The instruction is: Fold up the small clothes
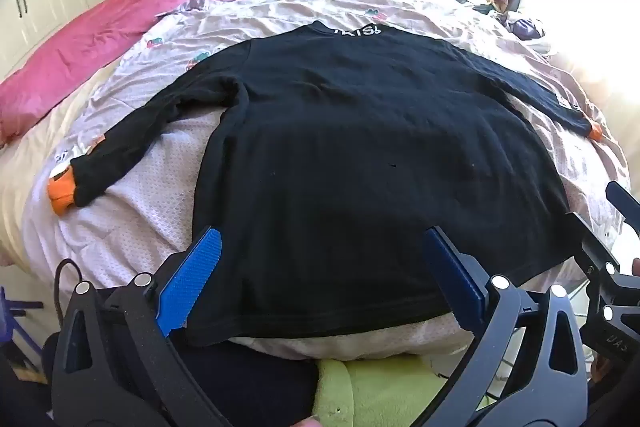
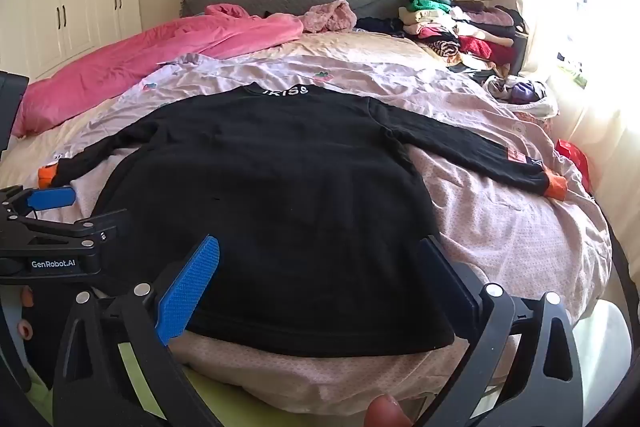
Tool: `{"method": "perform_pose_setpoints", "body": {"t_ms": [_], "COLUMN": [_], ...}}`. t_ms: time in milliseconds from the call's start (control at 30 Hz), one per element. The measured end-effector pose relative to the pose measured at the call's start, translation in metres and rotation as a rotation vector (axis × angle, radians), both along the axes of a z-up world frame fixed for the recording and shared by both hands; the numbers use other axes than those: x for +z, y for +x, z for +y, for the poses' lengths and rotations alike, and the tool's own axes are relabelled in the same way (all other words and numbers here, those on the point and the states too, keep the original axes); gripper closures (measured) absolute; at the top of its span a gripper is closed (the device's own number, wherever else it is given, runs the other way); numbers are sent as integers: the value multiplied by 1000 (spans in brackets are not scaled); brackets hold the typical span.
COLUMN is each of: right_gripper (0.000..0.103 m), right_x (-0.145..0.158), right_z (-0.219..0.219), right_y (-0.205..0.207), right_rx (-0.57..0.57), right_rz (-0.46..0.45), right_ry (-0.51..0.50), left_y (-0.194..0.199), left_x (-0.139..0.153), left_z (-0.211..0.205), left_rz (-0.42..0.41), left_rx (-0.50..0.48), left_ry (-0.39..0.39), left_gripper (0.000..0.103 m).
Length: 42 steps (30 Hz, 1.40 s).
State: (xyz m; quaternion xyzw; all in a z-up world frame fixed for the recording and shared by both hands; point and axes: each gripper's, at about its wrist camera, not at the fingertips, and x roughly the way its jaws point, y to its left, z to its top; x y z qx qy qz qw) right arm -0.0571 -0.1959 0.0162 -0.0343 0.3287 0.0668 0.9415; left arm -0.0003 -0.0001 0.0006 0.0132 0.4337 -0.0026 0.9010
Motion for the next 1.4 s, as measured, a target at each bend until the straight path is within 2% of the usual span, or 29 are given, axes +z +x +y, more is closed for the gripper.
{"method": "perform_pose_setpoints", "body": {"t_ms": [467, 1400], "right_gripper": [4, 4], "right_x": [1, 1], "right_z": [3, 3], "right_y": [-1, 0], "right_rx": [4, 3], "right_rz": [9, 14], "right_ry": [16, 3], "left_y": [-4, -4], "left_x": [10, 8], "left_z": [7, 8], "left_rz": [-15, -19], "left_rx": [12, 14], "left_ry": [-11, -18], "left_gripper": [8, 8]}}
